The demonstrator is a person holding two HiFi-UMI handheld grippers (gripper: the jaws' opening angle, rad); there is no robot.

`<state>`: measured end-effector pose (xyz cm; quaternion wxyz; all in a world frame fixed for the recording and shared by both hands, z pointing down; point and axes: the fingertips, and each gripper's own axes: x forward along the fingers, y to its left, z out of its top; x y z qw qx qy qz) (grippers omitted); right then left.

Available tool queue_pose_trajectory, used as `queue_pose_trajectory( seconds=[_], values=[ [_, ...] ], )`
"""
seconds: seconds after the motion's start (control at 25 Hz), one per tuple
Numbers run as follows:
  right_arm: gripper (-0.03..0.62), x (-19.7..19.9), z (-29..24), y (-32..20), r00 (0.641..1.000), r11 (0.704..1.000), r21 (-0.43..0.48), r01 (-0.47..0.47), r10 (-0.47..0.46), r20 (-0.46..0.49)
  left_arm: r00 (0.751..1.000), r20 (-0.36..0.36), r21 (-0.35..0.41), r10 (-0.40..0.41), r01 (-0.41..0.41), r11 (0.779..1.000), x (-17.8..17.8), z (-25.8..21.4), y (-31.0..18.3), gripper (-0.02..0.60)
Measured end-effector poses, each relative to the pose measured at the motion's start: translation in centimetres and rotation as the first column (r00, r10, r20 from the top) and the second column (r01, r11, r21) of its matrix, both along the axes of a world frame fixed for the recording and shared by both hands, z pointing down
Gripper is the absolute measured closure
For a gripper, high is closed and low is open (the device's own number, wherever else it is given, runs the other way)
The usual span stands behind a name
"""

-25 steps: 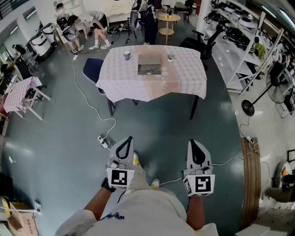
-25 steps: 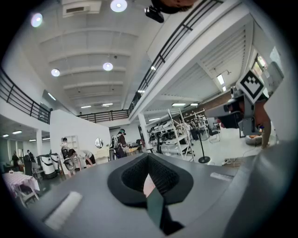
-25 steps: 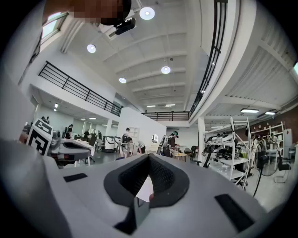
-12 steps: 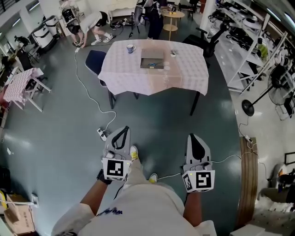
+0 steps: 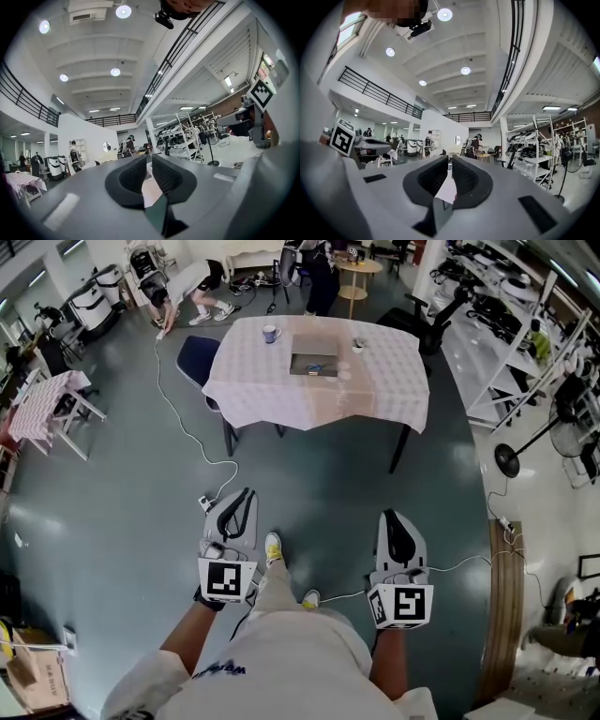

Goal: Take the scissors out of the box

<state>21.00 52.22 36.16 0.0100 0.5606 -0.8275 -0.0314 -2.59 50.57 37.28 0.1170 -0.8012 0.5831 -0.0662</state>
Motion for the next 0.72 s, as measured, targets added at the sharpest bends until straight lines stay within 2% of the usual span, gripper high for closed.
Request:
queue_pose_trajectory(
  seconds=[0.04, 0.12, 0.2, 0.28, 0.44, 0.56, 0.64, 0.72],
  values=[
    [0.558, 0.0, 0.1, -0.3, 1.000, 1.000, -0.002, 0.000, 0.000, -0.003, 1.000, 0.007, 0.000, -0.007, 0.007, 1.000, -0.1, 0.0, -0.2, 0.532],
    [0.535, -0.1, 0.3, -0.7, 1.000, 1.000, -0.007, -0.002, 0.002, -0.006, 1.000, 0.019, 0.002, -0.010, 0.010, 1.000, -0.2, -0.2, -0.5, 0.523],
    [0.516, -0.1, 0.6, -0.9, 1.000, 1.000, -0.019, -0.002, 0.002, -0.004, 1.000, -0.005, 0.004, -0.003, 0.003, 1.000, -0.1, -0.3, -0.5, 0.493],
    [0.500, -0.1, 0.5, -0.9, 1.000, 0.999, -0.042, 0.015, -0.014, 0.006, 0.999, -0.041, -0.011, 0.003, -0.004, 1.000, 0.1, -0.1, -0.6, 0.417],
    [0.442, -0.2, 0.0, -1.7, 0.997, 0.995, -0.065, 0.070, -0.072, -0.020, 0.998, -0.067, -0.033, 0.012, -0.015, 0.999, 0.6, 0.8, -2.0, 0.319],
    [0.386, -0.1, 1.2, -3.9, 0.997, 0.994, -0.085, 0.062, -0.066, -0.047, 0.993, -0.114, -0.046, 0.026, -0.031, 0.998, 0.2, 1.9, -3.6, 0.232],
    [0.368, -0.8, 1.8, -6.0, 0.997, 0.993, -0.096, 0.063, -0.067, -0.042, 0.994, -0.098, -0.052, 0.056, -0.061, 0.997, -0.3, 2.3, -5.0, 0.222],
    [0.362, -1.9, 1.7, -8.3, 0.996, 0.992, -0.097, 0.079, -0.083, -0.032, 0.997, -0.030, -0.055, 0.076, -0.078, 0.995, -1.2, 2.5, -6.5, 0.221]
  ],
)
